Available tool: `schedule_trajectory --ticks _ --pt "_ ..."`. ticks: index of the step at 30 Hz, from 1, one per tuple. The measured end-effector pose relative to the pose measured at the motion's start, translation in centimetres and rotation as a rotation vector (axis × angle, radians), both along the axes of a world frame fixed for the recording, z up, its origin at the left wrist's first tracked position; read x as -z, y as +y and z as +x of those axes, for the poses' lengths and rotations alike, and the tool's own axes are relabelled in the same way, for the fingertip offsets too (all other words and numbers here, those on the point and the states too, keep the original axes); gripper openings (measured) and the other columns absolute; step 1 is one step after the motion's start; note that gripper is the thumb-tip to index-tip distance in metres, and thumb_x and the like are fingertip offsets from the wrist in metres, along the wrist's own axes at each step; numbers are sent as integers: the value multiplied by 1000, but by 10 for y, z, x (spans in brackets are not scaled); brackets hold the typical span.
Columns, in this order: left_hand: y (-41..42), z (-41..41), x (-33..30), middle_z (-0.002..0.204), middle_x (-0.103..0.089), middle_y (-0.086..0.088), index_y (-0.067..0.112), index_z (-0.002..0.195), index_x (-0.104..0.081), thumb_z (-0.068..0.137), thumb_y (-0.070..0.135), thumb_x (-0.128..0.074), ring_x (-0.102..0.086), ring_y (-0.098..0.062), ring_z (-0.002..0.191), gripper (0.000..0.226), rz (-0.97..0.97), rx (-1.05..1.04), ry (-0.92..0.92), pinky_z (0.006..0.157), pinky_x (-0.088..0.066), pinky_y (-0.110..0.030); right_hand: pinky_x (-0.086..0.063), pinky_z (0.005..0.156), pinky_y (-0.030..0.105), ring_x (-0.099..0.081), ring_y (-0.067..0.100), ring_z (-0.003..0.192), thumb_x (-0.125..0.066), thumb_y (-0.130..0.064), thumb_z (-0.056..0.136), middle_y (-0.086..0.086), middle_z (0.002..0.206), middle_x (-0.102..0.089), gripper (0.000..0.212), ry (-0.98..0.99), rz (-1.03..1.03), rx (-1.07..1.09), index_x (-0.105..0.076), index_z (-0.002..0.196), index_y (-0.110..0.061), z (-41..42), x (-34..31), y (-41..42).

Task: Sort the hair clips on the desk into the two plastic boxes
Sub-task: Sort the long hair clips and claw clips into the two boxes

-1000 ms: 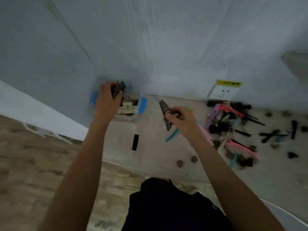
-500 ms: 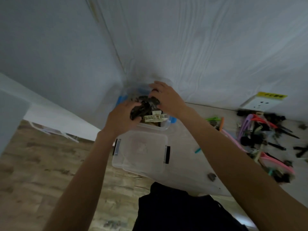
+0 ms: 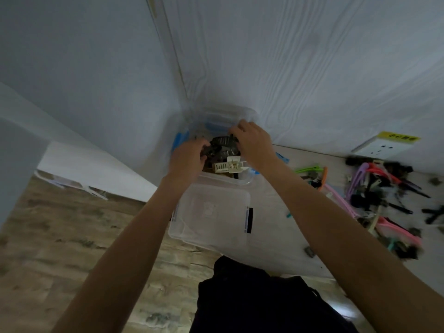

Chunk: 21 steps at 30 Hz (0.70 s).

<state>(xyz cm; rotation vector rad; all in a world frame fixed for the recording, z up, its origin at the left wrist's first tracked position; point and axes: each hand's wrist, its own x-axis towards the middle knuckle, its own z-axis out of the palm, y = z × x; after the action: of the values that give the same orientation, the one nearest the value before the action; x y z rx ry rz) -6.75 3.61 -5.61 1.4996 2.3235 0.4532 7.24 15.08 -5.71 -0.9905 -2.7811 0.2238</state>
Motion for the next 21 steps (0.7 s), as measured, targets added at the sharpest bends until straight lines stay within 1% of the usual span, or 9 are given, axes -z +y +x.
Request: schedule_trajectory --ticks 2,3,5,7,10,12,14,18,21 --pt "-2 -2 -3 105 -68 -8 15 112 -61 81 8 -62 -64 -24 96 31 30 -35 4 81 -49 -35 -47 56 28 -60 22 71 -74 -8 67 8 89 -65 30 57 82 -5 -64 95 -13 2 1 -1" --pt "-2 -3 -5 104 -69 -8 15 110 -62 81 7 -62 -64 -23 94 31 28 -33 6 81 -50 -34 -48 56 27 -60 21 69 -76 -8 64 7 87 -65 31 68 102 -14 -64 93 -13 2 2 -3" --pt "0 -2 -6 104 -69 -8 16 108 -65 81 4 -60 -64 -25 95 30 -8 17 2 82 -50 -35 -50 59 27 -61 20 71 -77 -9 63 7 88 -65 32 57 99 -43 -63 92 -13 1 5 -6" --pt "2 1 -6 109 -69 -7 18 108 -66 82 3 -60 -63 -25 99 31 -32 63 -24 85 -51 -37 -52 66 29 -62 22 77 -75 -8 66 9 94 -65 32 21 52 -49 -63 95 -11 0 8 -7" --pt "4 1 -5 114 -67 -5 21 110 -66 83 7 -63 -62 -23 102 31 -38 66 -54 88 -49 -35 -51 85 37 -60 28 99 -61 -9 82 13 111 -63 27 3 -23 -49 -61 109 -7 -1 6 -8" --pt "2 3 -3 116 -66 -5 21 112 -64 84 11 -63 -61 -23 103 30 -24 44 -50 87 -47 -34 -46 92 38 -59 27 105 -47 -17 91 12 118 -62 30 -22 -31 -64 -59 117 -7 3 4 -11" --pt "-3 7 -1 118 -64 -6 21 117 -60 88 18 -59 -61 -25 105 30 -9 42 -46 88 -48 -36 -42 92 36 -57 26 106 -38 -24 96 10 119 -62 33 -66 -29 -43 -59 116 -8 10 7 -13" --pt "-14 16 1 129 -55 -5 23 131 -48 92 27 -50 -52 -26 115 39 -17 19 8 90 -47 -40 -34 88 38 -45 26 106 -27 -34 96 8 111 -56 48 -264 49 50 -67 97 -8 19 13 -16" --pt "-22 11 0 128 -54 -3 24 131 -48 92 24 -49 -46 -25 118 39 28 -30 51 90 -45 -41 -37 81 38 -50 26 98 -18 -34 91 7 105 -59 54 -147 129 84 -66 96 -10 16 6 -23"
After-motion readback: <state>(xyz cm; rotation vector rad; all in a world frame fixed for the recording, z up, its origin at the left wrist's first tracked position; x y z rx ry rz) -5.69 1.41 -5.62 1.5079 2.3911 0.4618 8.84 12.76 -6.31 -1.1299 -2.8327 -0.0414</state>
